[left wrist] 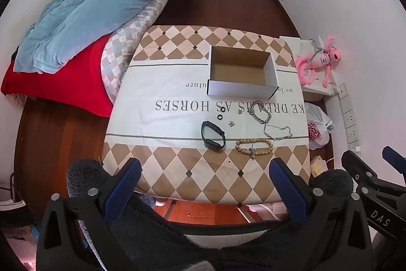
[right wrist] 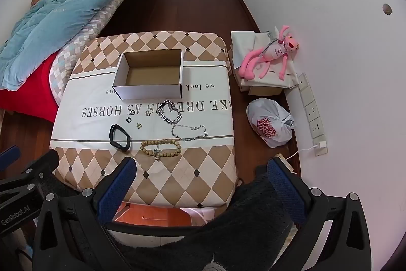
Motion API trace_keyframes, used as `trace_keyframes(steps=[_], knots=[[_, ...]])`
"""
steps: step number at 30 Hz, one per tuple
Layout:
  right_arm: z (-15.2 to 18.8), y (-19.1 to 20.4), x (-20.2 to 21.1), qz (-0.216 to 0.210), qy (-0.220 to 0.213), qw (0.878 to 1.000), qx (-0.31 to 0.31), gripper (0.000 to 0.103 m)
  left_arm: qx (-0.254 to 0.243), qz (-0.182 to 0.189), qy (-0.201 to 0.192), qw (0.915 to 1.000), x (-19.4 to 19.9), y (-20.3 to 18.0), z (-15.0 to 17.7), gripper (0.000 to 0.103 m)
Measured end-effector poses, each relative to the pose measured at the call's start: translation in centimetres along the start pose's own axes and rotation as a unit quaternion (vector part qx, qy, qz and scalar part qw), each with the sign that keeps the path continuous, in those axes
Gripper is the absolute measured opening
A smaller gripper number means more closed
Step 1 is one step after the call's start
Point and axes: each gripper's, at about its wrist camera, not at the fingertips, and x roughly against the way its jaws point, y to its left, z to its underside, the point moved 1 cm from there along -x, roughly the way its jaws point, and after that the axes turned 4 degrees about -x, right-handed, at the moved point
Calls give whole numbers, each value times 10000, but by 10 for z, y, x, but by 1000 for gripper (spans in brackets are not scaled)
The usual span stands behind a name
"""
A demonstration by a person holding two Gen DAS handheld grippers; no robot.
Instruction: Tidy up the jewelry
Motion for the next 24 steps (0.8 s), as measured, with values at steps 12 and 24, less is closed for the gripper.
trace_keyframes(steps=[12,24], knots=[[-3,-1,-3,-23,-3,10000,-13,103,-20,23,-93,10000,4,-1,-4,103],[-1,-3,-4,-26,6,10000,-19,103,-36,13,-106,9999,0,0,-6,103]])
